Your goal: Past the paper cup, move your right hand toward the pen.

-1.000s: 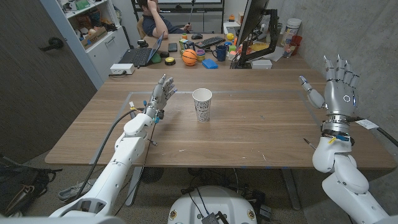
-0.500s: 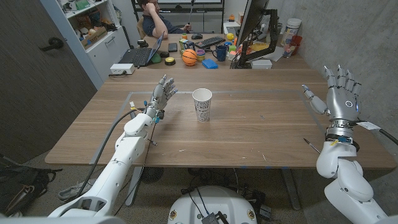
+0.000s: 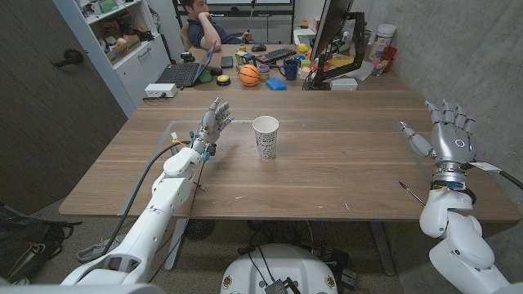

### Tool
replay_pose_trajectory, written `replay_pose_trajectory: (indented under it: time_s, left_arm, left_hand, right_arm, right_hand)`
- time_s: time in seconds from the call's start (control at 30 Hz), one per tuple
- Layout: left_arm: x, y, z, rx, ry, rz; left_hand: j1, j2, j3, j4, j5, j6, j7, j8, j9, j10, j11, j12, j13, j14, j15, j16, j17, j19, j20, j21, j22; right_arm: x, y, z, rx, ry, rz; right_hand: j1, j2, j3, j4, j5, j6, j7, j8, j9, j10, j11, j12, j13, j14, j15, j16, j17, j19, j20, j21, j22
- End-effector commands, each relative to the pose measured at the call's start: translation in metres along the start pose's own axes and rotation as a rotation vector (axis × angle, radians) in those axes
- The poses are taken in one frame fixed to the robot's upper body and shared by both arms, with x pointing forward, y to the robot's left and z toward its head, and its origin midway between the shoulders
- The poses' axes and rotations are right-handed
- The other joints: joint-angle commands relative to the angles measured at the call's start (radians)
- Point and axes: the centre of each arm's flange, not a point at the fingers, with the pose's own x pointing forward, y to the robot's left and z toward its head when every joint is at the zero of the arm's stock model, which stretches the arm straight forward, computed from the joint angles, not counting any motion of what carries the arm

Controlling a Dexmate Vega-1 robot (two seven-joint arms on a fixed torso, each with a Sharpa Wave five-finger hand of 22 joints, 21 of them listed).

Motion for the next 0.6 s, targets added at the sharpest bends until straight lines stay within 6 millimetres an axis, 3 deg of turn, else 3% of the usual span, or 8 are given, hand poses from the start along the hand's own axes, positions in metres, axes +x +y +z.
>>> replay_pose_trajectory:
  time_s: [0.03, 0.23, 0.37, 0.43, 0.6]
  left_arm:
    - [0.003, 0.001, -0.002, 0.001, 0.008, 0.001]
    - [0.005, 0.001, -0.002, 0.001, 0.010, -0.002]
    - [0.006, 0.002, -0.002, 0.002, 0.007, -0.001]
    - [0.006, 0.002, -0.001, 0.002, 0.006, 0.000]
    - [0.007, 0.002, -0.002, 0.002, 0.007, -0.003]
  left_hand:
    - [0.001, 0.047, -0.005, -0.001, 0.004, -0.004, 0.000, 0.004, 0.004, 0.004, -0.007, 0.004, 0.002, -0.001, -0.011, 0.002, 0.004, 0.012, -0.002, -0.001, 0.005]
    - [0.001, 0.047, -0.006, -0.001, 0.004, -0.004, -0.001, 0.005, 0.004, 0.003, -0.007, 0.004, 0.002, -0.002, -0.009, 0.002, 0.004, 0.012, -0.002, -0.002, 0.005]
    - [0.001, 0.047, -0.007, -0.001, 0.005, -0.004, -0.002, 0.004, 0.004, 0.003, -0.004, 0.004, 0.002, -0.002, -0.007, 0.002, 0.004, 0.011, -0.002, -0.002, 0.005]
    - [0.001, 0.047, -0.007, -0.001, 0.005, -0.004, -0.001, 0.004, 0.004, 0.003, -0.004, 0.004, 0.002, -0.002, -0.007, 0.002, 0.004, 0.011, -0.001, -0.003, 0.005]
    - [0.001, 0.048, -0.008, -0.001, 0.005, -0.004, -0.002, 0.004, 0.004, 0.003, -0.006, 0.004, 0.002, -0.002, -0.007, 0.002, 0.004, 0.011, -0.001, -0.003, 0.005]
  right_arm:
    - [-0.003, 0.010, -0.008, -0.019, 0.043, 0.076]
    - [-0.001, 0.011, -0.011, -0.018, 0.058, 0.122]
    - [0.001, 0.010, -0.013, -0.027, 0.062, 0.172]
    - [0.001, 0.012, -0.014, -0.033, 0.069, 0.191]
    - [0.000, 0.021, -0.016, -0.028, 0.072, 0.250]
  right_hand:
    - [0.021, 0.002, 0.002, -0.011, 0.014, 0.036, -0.001, 0.011, 0.002, 0.034, -0.003, 0.010, 0.003, 0.028, -0.001, 0.011, 0.002, -0.157, 0.011, -0.004, 0.002]
    - [0.044, 0.005, 0.002, -0.022, 0.028, 0.088, -0.003, 0.011, 0.000, 0.089, -0.011, 0.010, 0.002, 0.083, -0.022, 0.016, 0.000, -0.099, 0.011, -0.007, 0.002]
    - [0.049, 0.005, 0.002, -0.024, 0.031, 0.092, -0.003, 0.008, 0.000, 0.095, -0.010, 0.008, 0.001, 0.089, -0.022, 0.015, -0.001, -0.084, 0.011, -0.008, 0.002]
    - [0.061, 0.004, 0.000, -0.030, 0.037, 0.097, -0.002, -0.002, -0.001, 0.106, -0.013, 0.000, 0.001, 0.098, -0.021, 0.007, -0.002, -0.047, 0.011, -0.010, 0.001]
    - [0.067, 0.003, 0.000, -0.033, 0.040, 0.092, -0.004, -0.008, -0.001, 0.099, -0.008, -0.007, 0.001, 0.095, -0.018, 0.001, -0.002, -0.033, 0.011, -0.011, 0.001]
